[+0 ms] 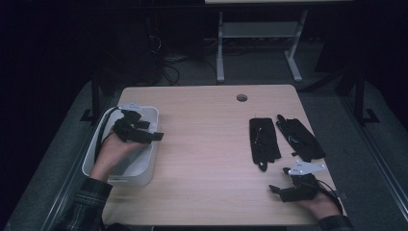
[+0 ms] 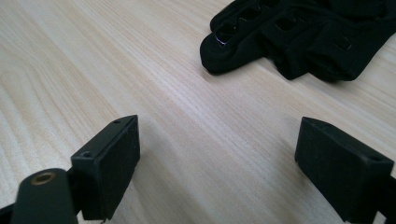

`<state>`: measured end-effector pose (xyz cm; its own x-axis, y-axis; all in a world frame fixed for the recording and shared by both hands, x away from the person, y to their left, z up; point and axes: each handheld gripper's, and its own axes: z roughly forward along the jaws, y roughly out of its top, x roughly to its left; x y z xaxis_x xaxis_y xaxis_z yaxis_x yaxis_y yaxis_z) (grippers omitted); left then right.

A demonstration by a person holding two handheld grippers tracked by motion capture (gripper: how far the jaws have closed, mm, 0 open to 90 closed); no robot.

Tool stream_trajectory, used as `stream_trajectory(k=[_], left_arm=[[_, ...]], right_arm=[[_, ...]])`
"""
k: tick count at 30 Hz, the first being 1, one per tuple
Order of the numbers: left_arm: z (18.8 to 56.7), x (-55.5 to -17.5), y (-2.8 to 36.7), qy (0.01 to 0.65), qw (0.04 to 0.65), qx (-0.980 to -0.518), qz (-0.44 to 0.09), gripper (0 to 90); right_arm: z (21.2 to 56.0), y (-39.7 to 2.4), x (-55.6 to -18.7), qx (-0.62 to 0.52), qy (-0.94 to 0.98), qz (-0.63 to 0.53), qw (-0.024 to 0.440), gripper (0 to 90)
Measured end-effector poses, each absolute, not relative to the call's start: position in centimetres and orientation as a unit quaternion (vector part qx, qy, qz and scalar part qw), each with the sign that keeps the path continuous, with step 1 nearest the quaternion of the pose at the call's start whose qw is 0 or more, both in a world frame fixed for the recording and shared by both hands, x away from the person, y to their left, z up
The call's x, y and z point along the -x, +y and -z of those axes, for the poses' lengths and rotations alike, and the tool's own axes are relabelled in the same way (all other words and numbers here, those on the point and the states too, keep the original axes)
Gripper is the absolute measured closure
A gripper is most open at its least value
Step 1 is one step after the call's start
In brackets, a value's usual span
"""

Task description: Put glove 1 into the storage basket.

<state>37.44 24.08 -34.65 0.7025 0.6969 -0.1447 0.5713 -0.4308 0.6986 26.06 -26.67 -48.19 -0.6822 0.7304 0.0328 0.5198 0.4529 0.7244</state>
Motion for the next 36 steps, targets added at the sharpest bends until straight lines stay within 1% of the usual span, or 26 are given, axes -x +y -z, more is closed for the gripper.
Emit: stream_trajectory(k=[7,13,17,21,24,28,30,32,33,36], left_arm=[[35.1,-36.1,20.0,0.336,0.391,-0.854,-0.071,18.0],[36.3,-34.4,16.6,0.309,0.403,-0.859,-0.059,18.0],[37.5,-33.4,14.7,0.291,0.401,-0.867,-0.055,17.9],[39.7,-32.8,13.7,0.287,0.393,-0.872,-0.054,18.0],[41.6,-32.2,13.6,0.283,0.383,-0.878,-0.049,17.9],[43.1,-31.7,13.7,0.276,0.368,-0.886,-0.051,17.0],[43.8,-31.4,14.0,0.275,0.360,-0.890,-0.062,16.6],[44.6,-31.1,14.3,0.270,0.343,-0.897,-0.067,14.4],[45.0,-31.0,14.5,0.273,0.341,-0.898,-0.061,14.3],[46.1,-30.7,15.0,0.281,0.332,-0.899,-0.054,13.5]], right_arm=[[48.2,-26.7,-26.0,-0.374,0.839,-0.368,0.144,12.9],[48.1,-26.7,-26.1,-0.375,0.842,-0.362,0.141,13.9],[48.0,-26.7,-26.1,-0.376,0.843,-0.359,0.140,14.5],[47.9,-26.7,-26.1,-0.378,0.843,-0.356,0.138,15.7],[47.8,-26.8,-26.1,-0.379,0.843,-0.355,0.139,18.6],[47.6,-26.9,-26.1,-0.380,0.844,-0.352,0.141,23.7],[47.6,-26.9,-26.1,-0.379,0.844,-0.351,0.145,25.6],[47.5,-26.9,-26.2,-0.379,0.845,-0.349,0.145,30.4],[47.4,-26.9,-26.3,-0.378,0.845,-0.349,0.148,31.6],[47.1,-26.9,-26.5,-0.381,0.843,-0.350,0.150,39.4]])
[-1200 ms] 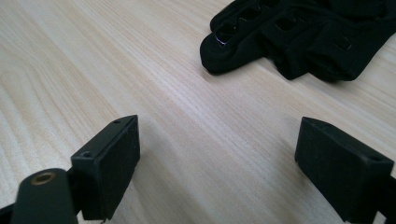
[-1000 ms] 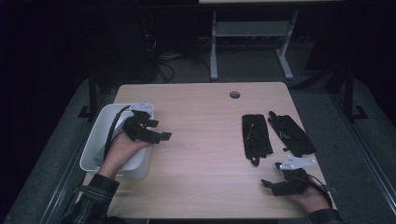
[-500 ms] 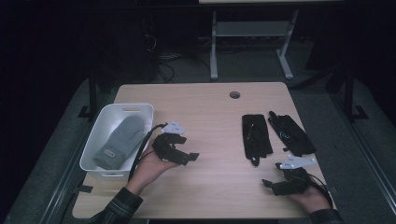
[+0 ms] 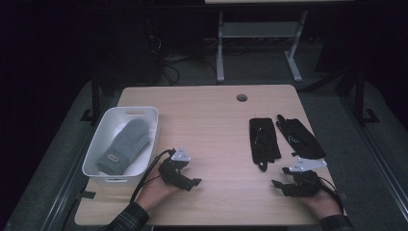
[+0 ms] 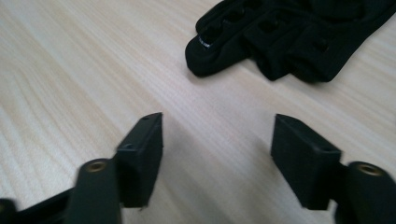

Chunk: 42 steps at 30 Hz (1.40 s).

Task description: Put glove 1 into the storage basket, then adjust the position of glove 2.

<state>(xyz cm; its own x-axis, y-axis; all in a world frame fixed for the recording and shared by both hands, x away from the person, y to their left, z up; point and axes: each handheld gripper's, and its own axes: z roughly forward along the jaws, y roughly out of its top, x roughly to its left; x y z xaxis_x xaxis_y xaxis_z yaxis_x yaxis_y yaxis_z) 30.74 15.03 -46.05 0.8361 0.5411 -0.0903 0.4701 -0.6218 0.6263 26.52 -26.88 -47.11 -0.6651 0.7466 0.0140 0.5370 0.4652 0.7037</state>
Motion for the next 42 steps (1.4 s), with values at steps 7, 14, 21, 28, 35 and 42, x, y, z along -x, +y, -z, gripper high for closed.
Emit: stream_trajectory(k=[7,14,21,28,35,42], left_arm=[[46.9,-30.4,15.2,0.258,0.331,-0.902,-0.097,12.5],[47.7,-30.4,15.8,0.245,0.376,-0.887,-0.106,12.3],[47.7,-30.4,15.8,0.247,0.376,-0.887,-0.105,12.3],[47.7,-30.4,15.8,0.248,0.374,-0.888,-0.104,12.3],[47.7,-30.3,15.8,0.249,0.374,-0.887,-0.103,12.2],[47.7,-30.3,15.8,0.250,0.375,-0.887,-0.102,12.2]], right_arm=[[46.1,-26.7,-27.3,-0.388,0.838,-0.349,0.155,69.9],[45.2,-26.8,-29.0,-0.416,0.828,-0.340,0.161,90.0],[44.9,-27.1,-31.6,-0.425,0.818,-0.345,0.178,90.0],[45.8,-27.1,-34.6,-0.431,0.822,-0.323,0.186,90.0],[46.5,-26.7,-35.2,-0.423,0.834,-0.314,0.161,90.0],[46.3,-23.7,-34.6,-0.385,0.854,-0.318,0.143,90.0]])
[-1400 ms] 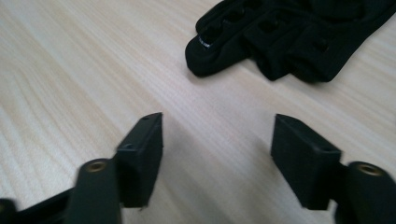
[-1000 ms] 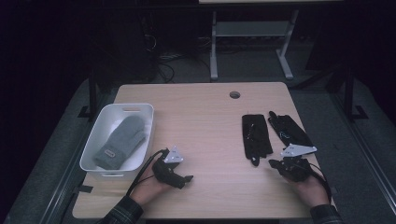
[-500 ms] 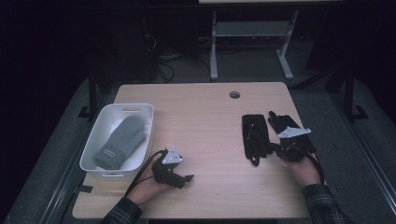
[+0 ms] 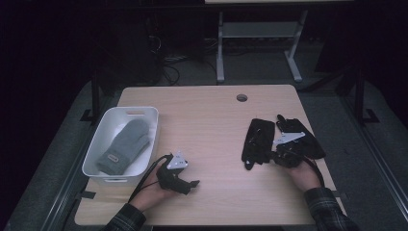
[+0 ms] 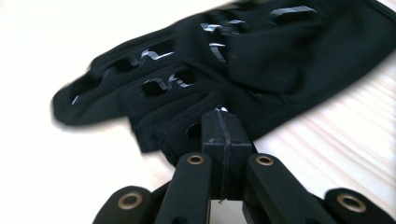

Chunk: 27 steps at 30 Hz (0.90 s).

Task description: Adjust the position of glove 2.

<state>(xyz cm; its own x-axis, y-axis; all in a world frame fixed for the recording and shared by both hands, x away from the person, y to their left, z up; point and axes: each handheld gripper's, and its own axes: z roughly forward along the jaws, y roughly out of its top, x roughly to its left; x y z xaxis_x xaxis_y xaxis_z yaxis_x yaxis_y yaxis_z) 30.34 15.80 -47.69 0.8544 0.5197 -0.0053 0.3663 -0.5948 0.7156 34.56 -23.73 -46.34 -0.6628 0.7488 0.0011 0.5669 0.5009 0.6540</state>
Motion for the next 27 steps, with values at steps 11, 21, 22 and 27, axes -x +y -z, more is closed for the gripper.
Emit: stream_trajectory(k=[11,21,22,27], left_arm=[[47.7,-30.3,15.8,0.249,0.375,-0.887,-0.102,12.2],[47.7,-30.4,15.8,0.244,0.374,-0.889,-0.103,12.2],[47.7,-30.4,15.8,0.244,0.374,-0.889,-0.103,12.2],[47.7,-30.4,15.8,0.243,0.373,-0.889,-0.103,12.2]], right_arm=[[46.3,-18.9,-34.0,-0.333,0.876,-0.330,0.110,90.0],[46.2,-13.5,-33.4,-0.279,0.896,-0.338,0.079,90.0],[46.1,-13.1,-33.3,-0.275,0.897,-0.337,0.078,90.0],[45.6,-13.1,-33.3,-0.270,0.896,-0.342,0.085,90.0]])
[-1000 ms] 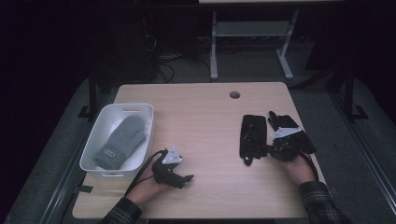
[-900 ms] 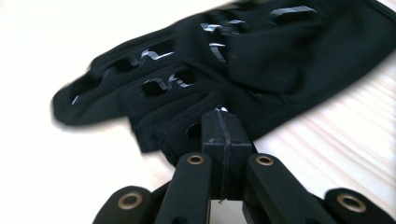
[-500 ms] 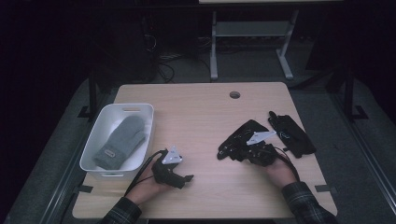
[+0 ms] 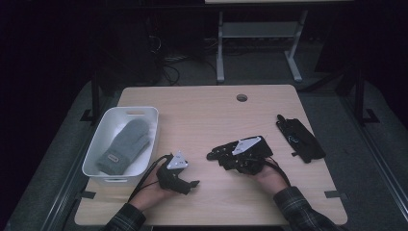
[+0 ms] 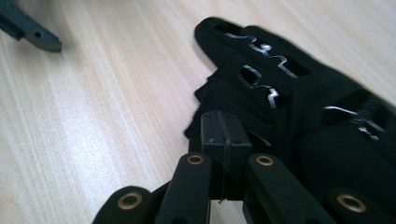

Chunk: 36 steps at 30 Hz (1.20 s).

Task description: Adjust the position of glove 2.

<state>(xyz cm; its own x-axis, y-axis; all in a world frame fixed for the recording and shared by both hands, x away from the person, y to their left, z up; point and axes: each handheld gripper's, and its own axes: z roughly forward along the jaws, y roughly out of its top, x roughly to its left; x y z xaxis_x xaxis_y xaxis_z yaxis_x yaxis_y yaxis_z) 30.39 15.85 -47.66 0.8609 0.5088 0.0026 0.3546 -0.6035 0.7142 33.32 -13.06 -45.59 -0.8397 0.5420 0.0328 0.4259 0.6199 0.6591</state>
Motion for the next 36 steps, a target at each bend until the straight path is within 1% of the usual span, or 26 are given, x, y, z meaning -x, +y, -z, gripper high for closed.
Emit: stream_trajectory(k=[3,6,13,15,22,25,27,36], left_arm=[[47.7,-30.4,15.8,0.242,0.374,-0.889,-0.103,12.2],[47.7,-30.4,15.8,0.241,0.374,-0.889,-0.102,12.2],[47.7,-30.4,15.8,0.243,0.375,-0.889,-0.101,12.2],[47.7,-30.4,15.8,0.243,0.375,-0.889,-0.101,12.2],[47.7,-30.5,15.7,0.241,0.376,-0.889,-0.100,12.2],[47.7,-30.5,15.7,0.241,0.376,-0.889,-0.100,12.2],[47.7,-30.5,15.7,0.241,0.376,-0.889,-0.100,12.2],[47.7,-30.4,15.8,0.239,0.377,-0.889,-0.099,12.2]], right_arm=[[45.0,-14.8,-33.8,-0.287,0.886,-0.351,0.094,90.0],[44.5,-17.5,-34.3,-0.316,0.872,-0.358,0.107,89.6],[44.4,-22.8,-35.3,-0.370,0.849,-0.349,0.143,89.7],[44.5,-23.7,-35.6,-0.382,0.844,-0.348,0.146,89.7],[46.2,-24.2,-36.5,-0.390,0.855,-0.311,0.141,90.0],[46.3,-24.1,-36.4,-0.392,0.855,-0.308,0.141,90.0],[46.3,-24.0,-36.3,-0.388,0.858,-0.304,0.145,90.0],[46.1,-23.0,-34.3,-0.369,0.868,-0.309,0.119,90.0]])
